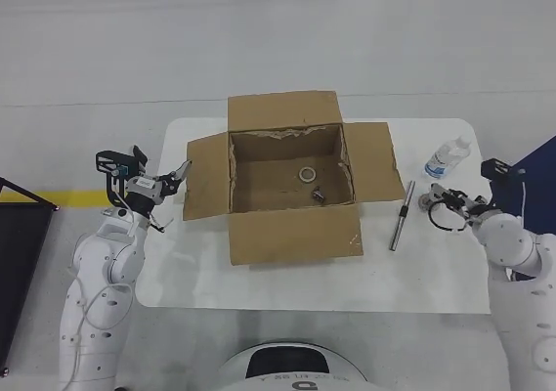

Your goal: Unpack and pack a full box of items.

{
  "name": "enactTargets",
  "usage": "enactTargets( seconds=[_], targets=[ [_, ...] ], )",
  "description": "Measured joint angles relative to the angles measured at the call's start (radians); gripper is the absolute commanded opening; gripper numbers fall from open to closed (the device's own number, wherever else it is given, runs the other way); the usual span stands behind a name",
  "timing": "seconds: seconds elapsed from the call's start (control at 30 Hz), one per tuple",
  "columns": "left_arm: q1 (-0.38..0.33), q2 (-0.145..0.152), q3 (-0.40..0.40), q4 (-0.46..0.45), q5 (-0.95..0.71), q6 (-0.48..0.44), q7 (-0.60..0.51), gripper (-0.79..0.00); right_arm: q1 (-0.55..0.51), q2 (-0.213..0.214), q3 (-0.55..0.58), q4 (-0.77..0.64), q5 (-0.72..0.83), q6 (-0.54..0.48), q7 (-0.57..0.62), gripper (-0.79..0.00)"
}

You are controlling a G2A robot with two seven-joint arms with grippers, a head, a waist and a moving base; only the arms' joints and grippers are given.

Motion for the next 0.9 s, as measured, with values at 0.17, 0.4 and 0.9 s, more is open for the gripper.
enactTargets(
  seconds=[0.17,0.4,0.9],
  targets=[
    [0.0,0.0,0.0,0.0,0.0,0.0,0.0,0.0,0.125,-0.004,-0.102,0.128,-0.092,0.067,0.05,0.0],
    [0.0,0.0,0.0,0.0,0.0,0.0,0.0,0.0,0.187,-0.008,-0.135,0.203,-0.112,0.11,0.045,-0.206],
    [0.0,0.0,0.0,0.0,0.0,0.0,0.0,0.0,0.148,-0.006,-0.122,0.179,-0.1,0.096,0.03,-0.785]
  ],
)
